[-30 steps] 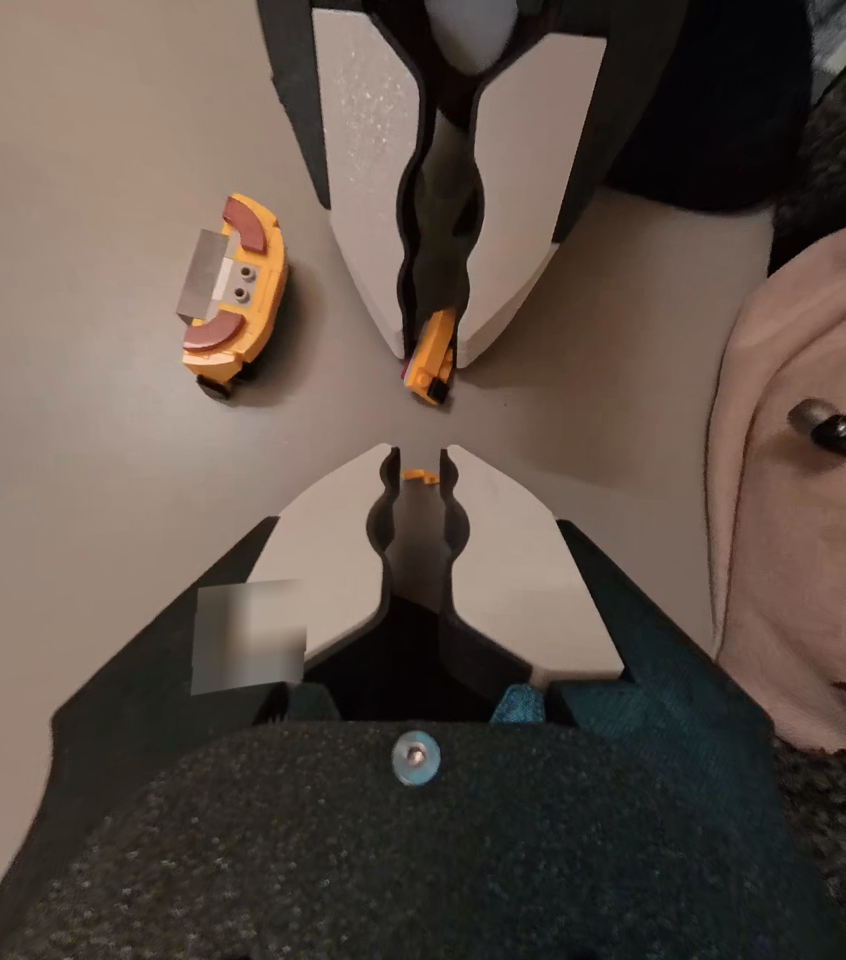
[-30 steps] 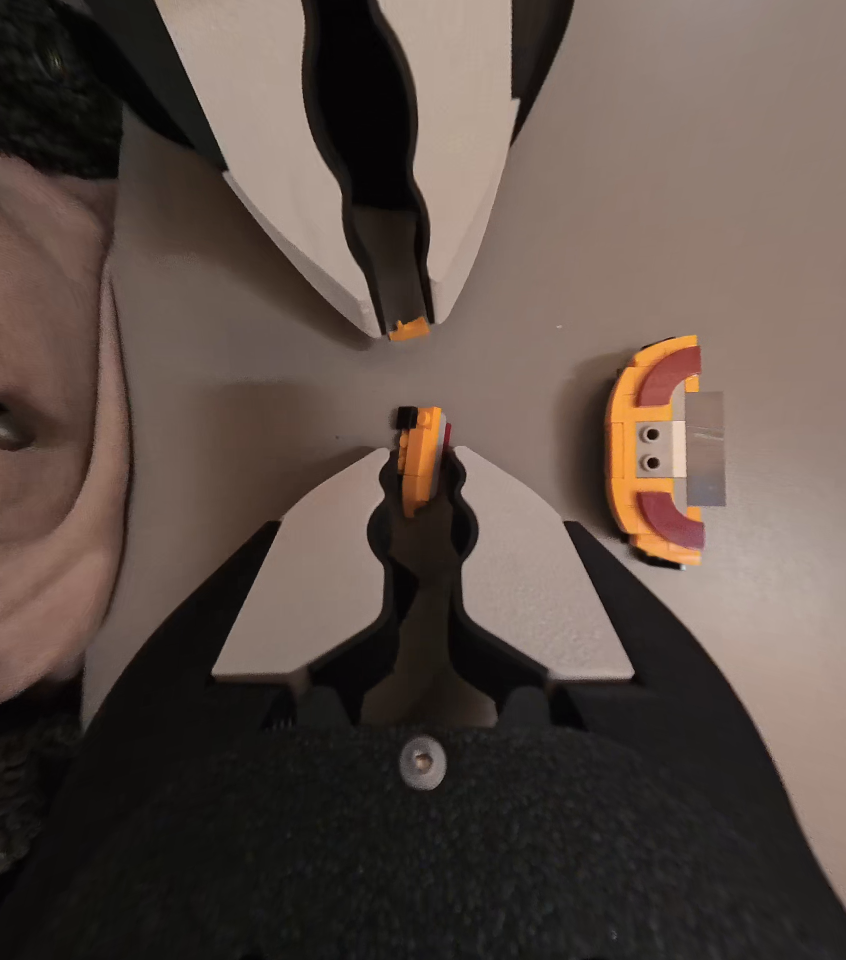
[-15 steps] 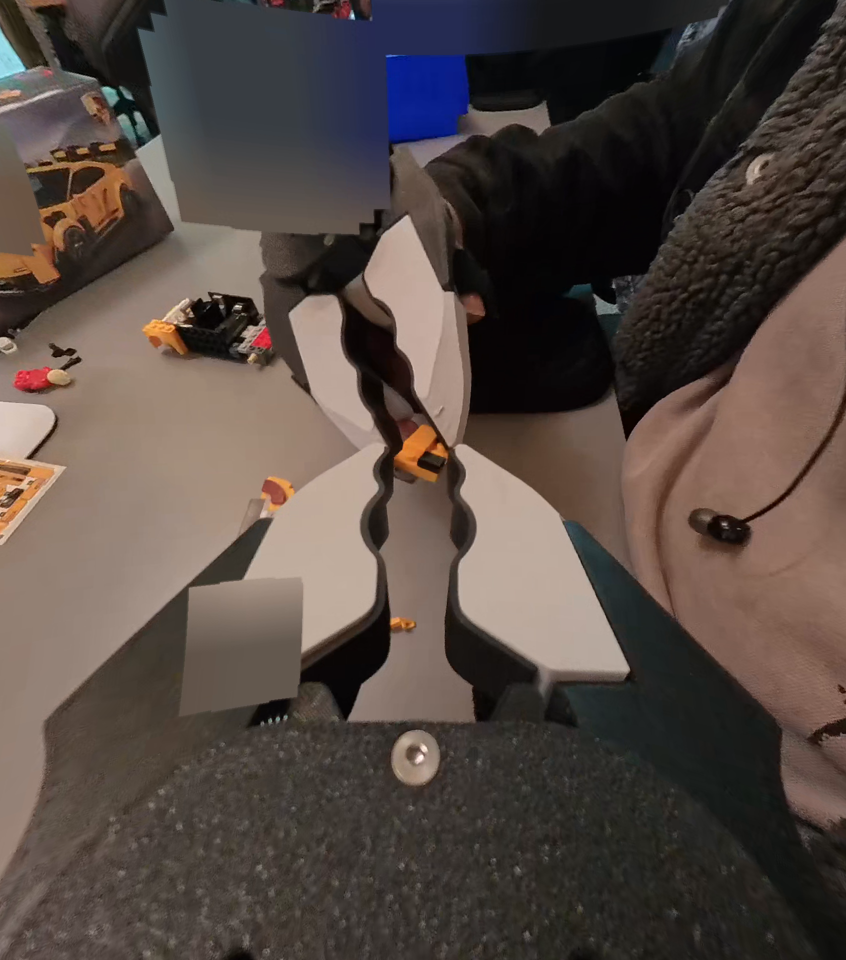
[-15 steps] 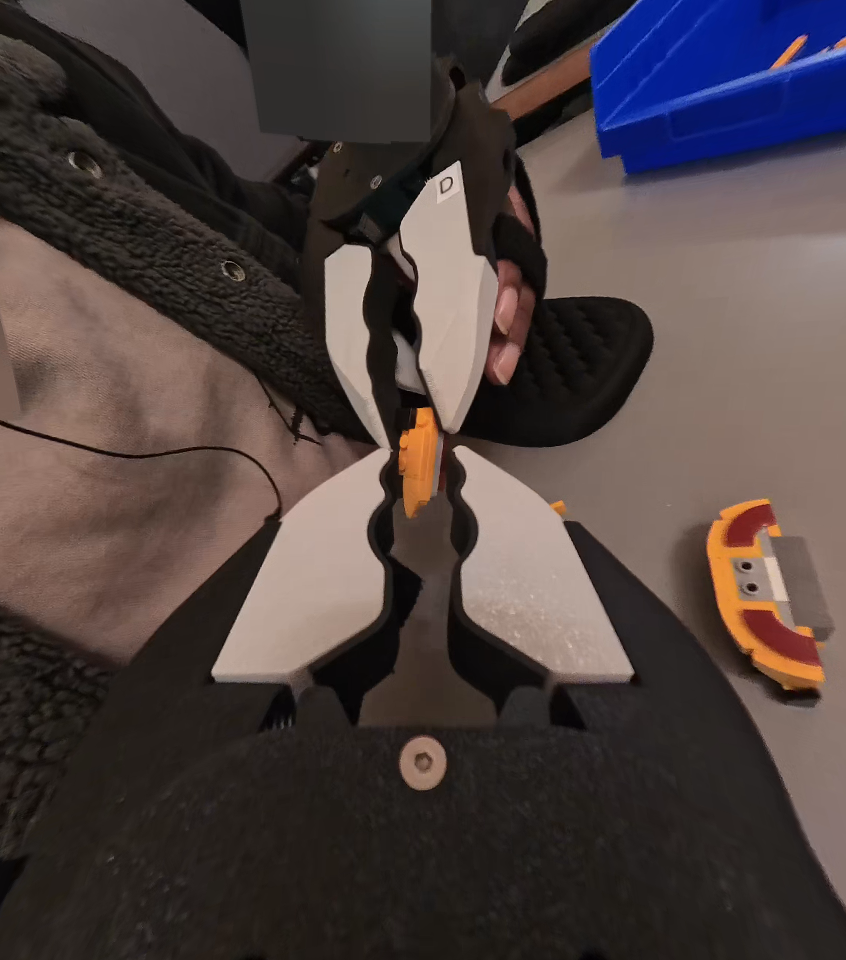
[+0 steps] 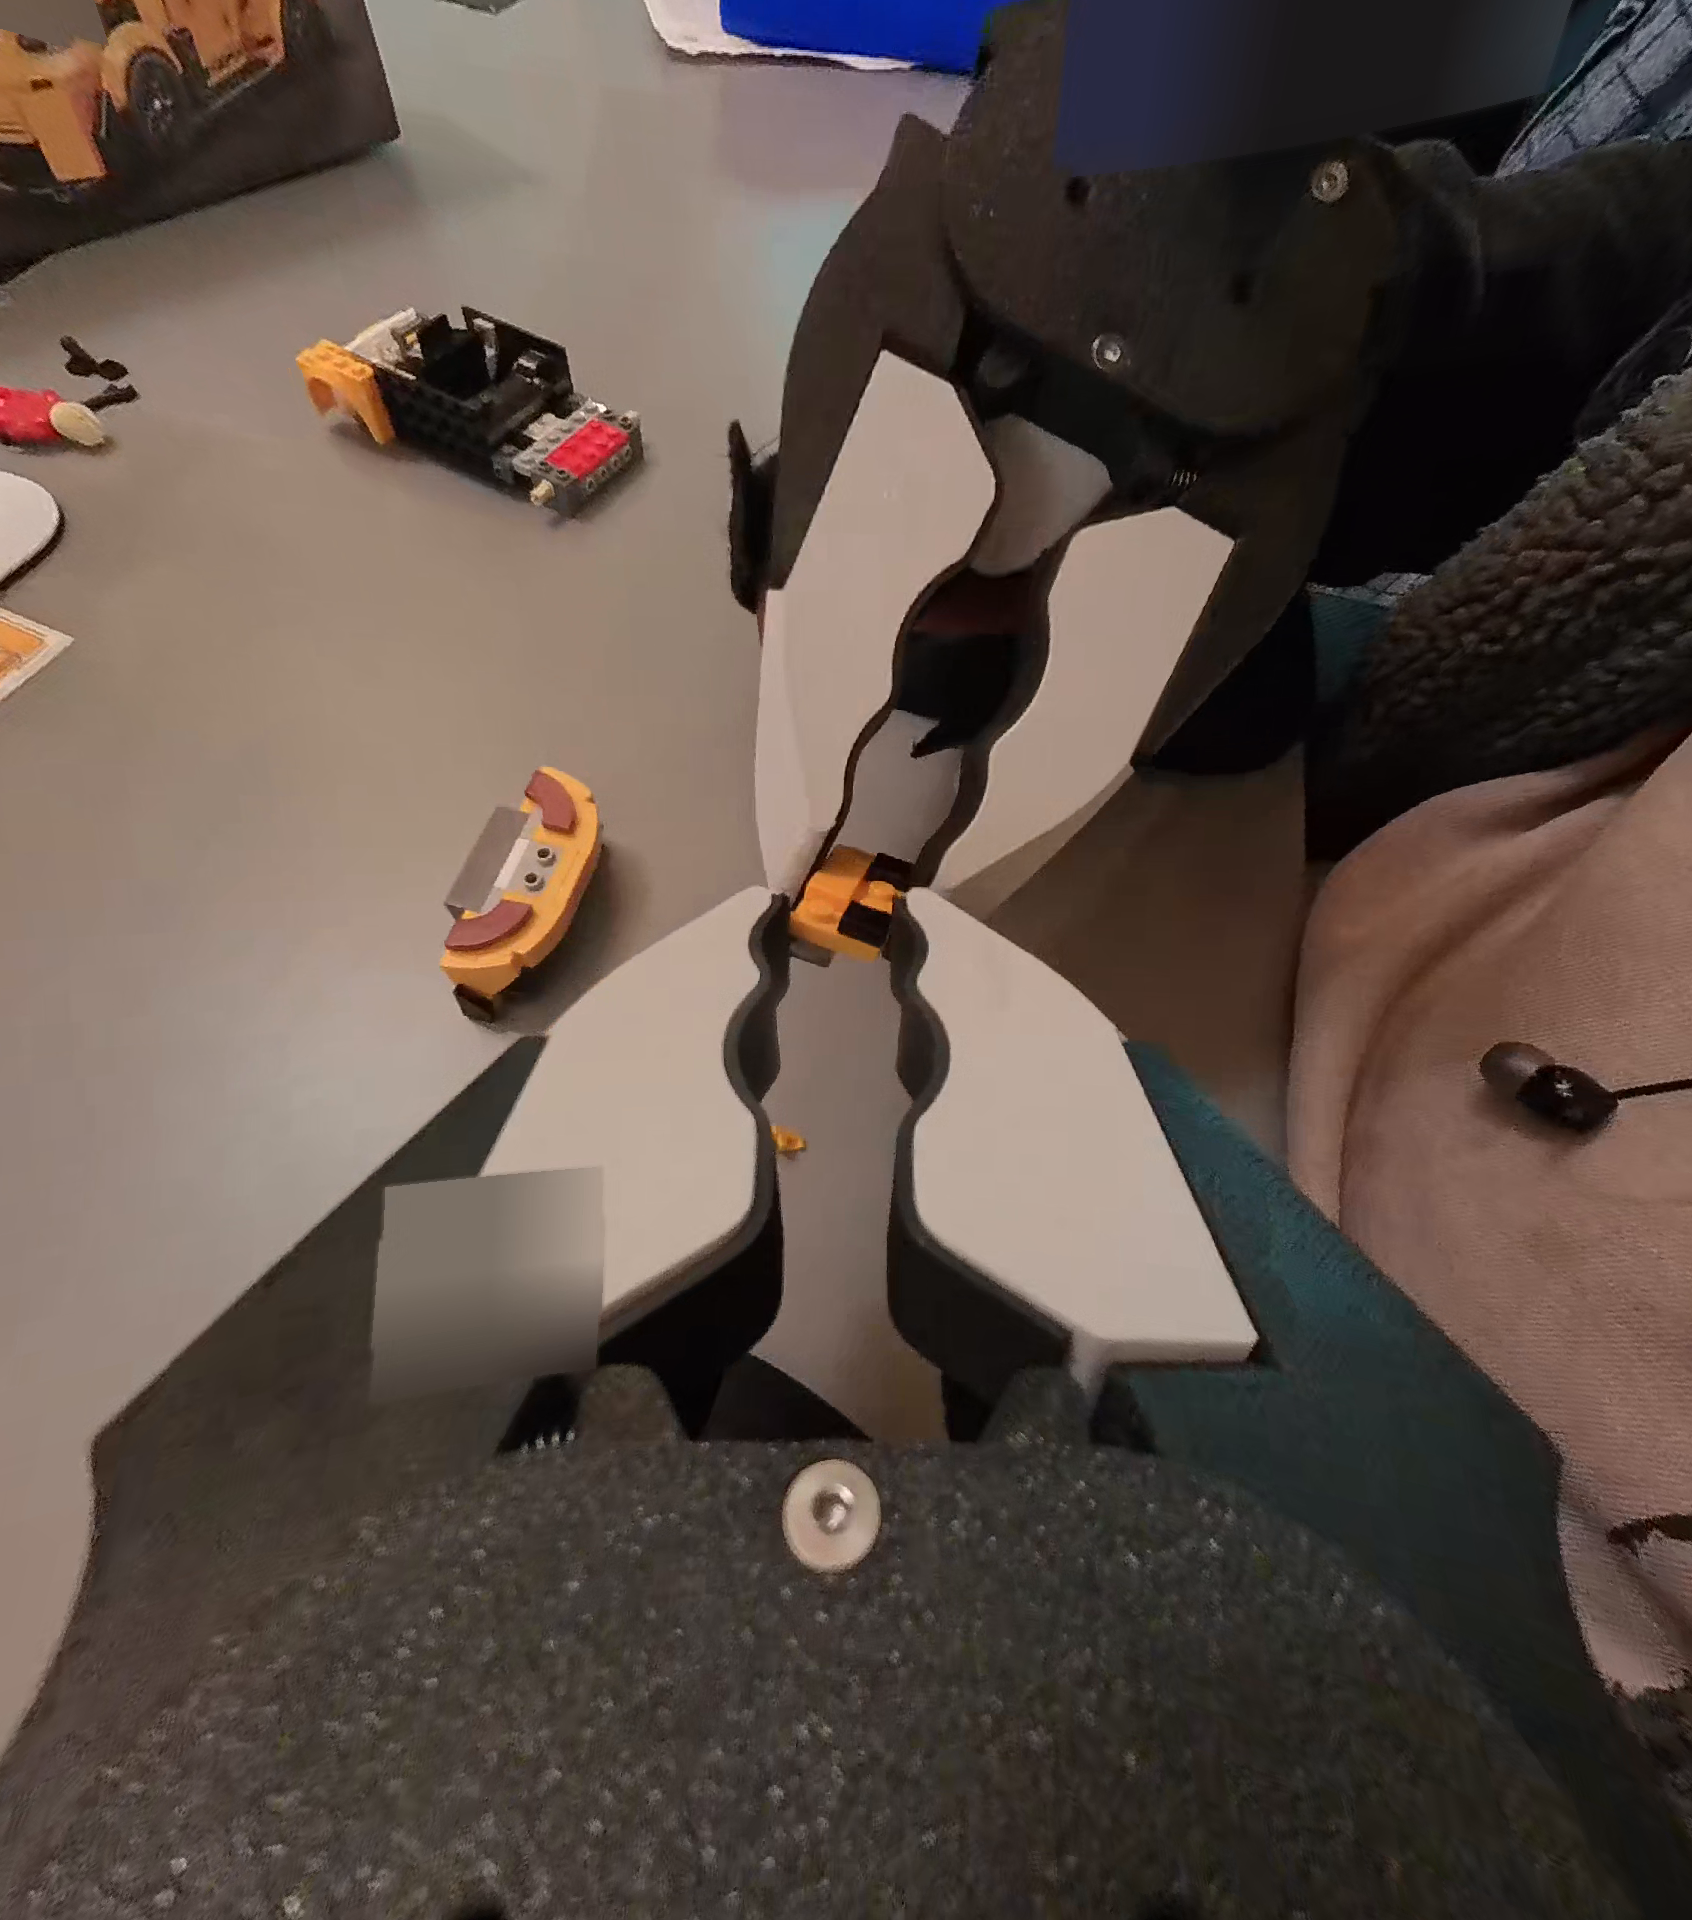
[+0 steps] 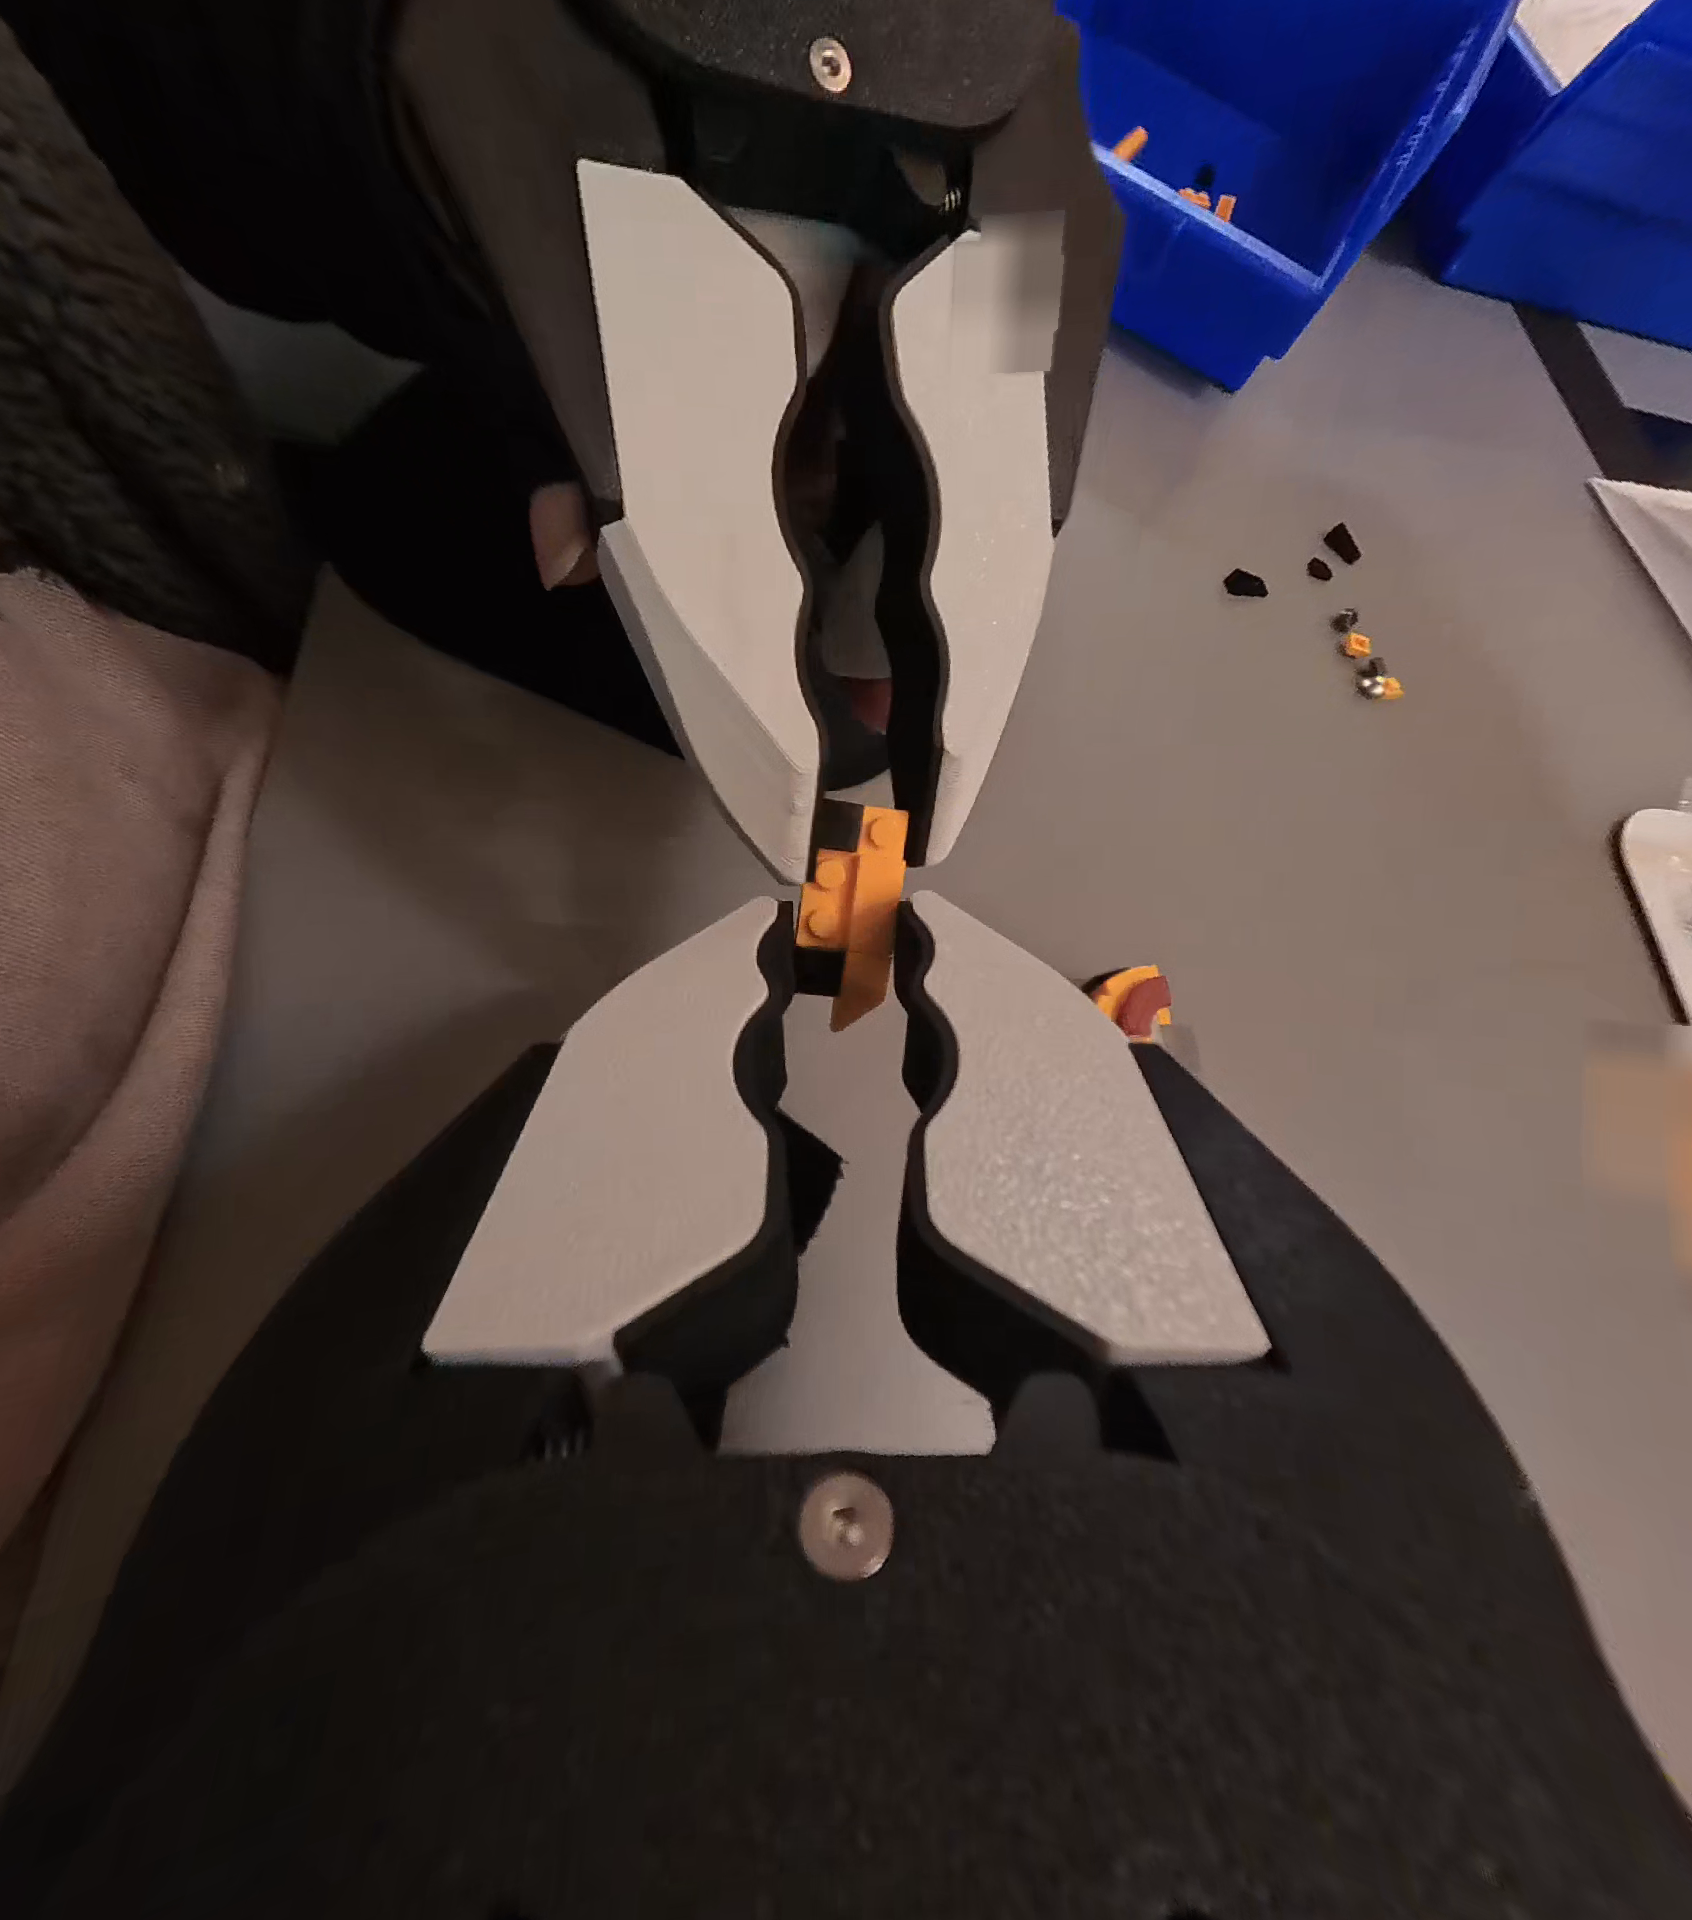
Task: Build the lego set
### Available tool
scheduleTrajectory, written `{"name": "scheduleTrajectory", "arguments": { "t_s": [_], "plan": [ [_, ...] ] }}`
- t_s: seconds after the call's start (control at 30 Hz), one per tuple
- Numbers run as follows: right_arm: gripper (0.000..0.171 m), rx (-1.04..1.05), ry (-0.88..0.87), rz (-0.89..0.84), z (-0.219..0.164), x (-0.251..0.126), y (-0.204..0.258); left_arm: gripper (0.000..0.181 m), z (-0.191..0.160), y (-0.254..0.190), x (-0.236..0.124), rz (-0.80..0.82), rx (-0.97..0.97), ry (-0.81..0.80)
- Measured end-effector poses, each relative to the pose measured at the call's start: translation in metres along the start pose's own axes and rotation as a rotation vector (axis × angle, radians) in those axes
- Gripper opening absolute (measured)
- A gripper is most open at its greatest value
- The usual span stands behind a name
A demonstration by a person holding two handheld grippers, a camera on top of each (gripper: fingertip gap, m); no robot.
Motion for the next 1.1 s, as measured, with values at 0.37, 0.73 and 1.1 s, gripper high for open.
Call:
{"name": "scheduleTrajectory", "arguments": {
  "t_s": [0.37, 0.73, 1.1],
  "plan": [
    [0.017, 0.022, 0.015, 0.088, -0.038, -0.001, -0.011, 0.015, -0.059, 0.028, 0.001, 0.018, 0.364, 0.463],
    [0.018, 0.099, 0.028, 0.027, -0.052, -0.007, -0.026, 0.013, -0.062, 0.019, 0.016, 0.096, 0.000, 0.554],
    [0.018, 0.108, 0.024, 0.018, -0.051, -0.013, -0.026, 0.014, -0.070, 0.030, 0.012, 0.180, 0.018, 0.564]
  ]
}}
Point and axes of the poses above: each gripper's, where its closed fingertips meet, x out along the fingers, z out of its top, y = z × x across the jaws, the point moved 1 cm from there along -x, back along the fingers, and after that the axes turned 14 degrees about -x, right-handed, at the moved point
